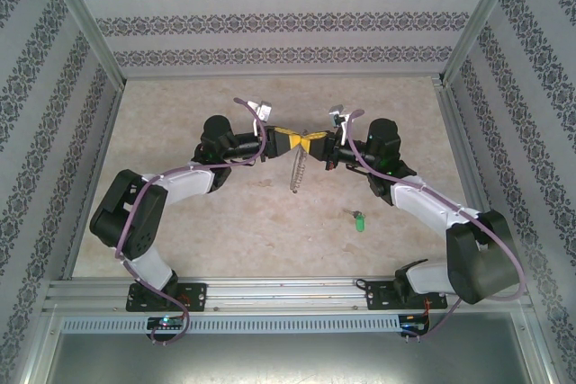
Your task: Put the keys on the keyring
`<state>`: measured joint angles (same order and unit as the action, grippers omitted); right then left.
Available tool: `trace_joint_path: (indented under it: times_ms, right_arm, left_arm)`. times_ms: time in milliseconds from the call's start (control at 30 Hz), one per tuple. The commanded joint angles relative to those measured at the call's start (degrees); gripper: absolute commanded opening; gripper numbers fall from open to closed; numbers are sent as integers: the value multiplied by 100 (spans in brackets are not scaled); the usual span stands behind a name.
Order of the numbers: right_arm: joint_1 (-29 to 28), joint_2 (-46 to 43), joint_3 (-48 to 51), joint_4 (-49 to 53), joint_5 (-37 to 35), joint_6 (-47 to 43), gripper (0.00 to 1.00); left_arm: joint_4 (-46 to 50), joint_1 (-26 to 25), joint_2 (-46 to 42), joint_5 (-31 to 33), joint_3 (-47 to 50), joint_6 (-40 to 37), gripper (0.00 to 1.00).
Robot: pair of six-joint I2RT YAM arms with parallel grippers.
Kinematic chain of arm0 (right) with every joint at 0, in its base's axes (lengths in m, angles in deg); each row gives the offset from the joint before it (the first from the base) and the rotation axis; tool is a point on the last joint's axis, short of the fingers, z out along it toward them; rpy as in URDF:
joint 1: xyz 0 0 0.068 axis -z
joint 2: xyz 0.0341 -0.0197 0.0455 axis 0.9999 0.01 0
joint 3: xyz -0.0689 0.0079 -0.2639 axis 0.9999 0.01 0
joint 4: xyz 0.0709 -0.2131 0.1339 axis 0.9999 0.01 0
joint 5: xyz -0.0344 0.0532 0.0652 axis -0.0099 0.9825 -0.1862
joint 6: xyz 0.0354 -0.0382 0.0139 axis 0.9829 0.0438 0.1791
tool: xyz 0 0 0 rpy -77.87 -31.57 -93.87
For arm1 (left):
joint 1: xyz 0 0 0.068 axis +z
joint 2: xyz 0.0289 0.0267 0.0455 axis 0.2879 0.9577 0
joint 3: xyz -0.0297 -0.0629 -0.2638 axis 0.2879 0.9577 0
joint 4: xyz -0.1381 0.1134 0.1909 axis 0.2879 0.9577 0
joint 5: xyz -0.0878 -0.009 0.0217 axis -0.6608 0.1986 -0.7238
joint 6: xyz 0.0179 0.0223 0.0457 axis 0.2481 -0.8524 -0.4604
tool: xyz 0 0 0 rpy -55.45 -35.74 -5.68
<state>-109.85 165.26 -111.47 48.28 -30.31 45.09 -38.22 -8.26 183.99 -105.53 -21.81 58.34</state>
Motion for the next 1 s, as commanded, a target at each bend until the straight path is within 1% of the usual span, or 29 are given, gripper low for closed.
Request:
trace_joint_path:
  times_ms: [0, 67, 300, 500, 533, 567, 600, 667, 700, 767, 800, 833, 867, 967]
  right_arm:
    - [-66, 29, -218, -388, 179, 21, 0]
    - [-64, 35, -223, -398, 179, 38, 0]
    - [-76, 82, -240, -424, 152, 57, 0]
    - [-76, 109, -262, -452, 139, 91, 0]
    - [-92, 120, -275, -459, 138, 105, 0]
    - [-92, 127, -282, -461, 150, 123, 0]
    - [-91, 136, -292, -483, 140, 130, 0]
    - [-93, 136, -298, -483, 92, 158, 0]
    - [-76, 132, -302, -478, 65, 170, 9]
    - [-44, 81, -273, -459, -9, 199, 35]
    - [-1, 40, -242, -458, -54, 223, 43]
    - [64, -37, -196, -461, -109, 256, 50]
    - [143, -130, -135, -465, -166, 290, 54]
    - [389, -432, 81, -474, -413, 449, 60]
  left_arm:
    - [-616, 37, 54, -150, -13, 203, 19]
    - [-690, 25, 72, -168, -25, 250, 14]
    - [-769, -57, 89, -292, -5, 161, 9]
    - [-728, -85, 89, -335, 70, -61, 7]
    - [-670, -93, 85, -335, 70, -122, 6]
    - [-587, -105, 81, -326, 71, -199, 2]
    - [-540, -110, 83, -319, 77, -268, 0]
    - [-539, -121, 55, -264, 147, -390, 0]
    - [-549, -121, 31, -212, 182, -433, 0]
    - [-544, -120, -53, -90, 281, -550, 0]
    - [-506, -120, -101, -44, 318, -632, 0]
    - [-442, -120, -152, 1, 351, -723, 0]
    - [-322, -122, -223, 52, 373, -835, 0]
    - [-37, -120, -418, 179, 459, -1174, 0]
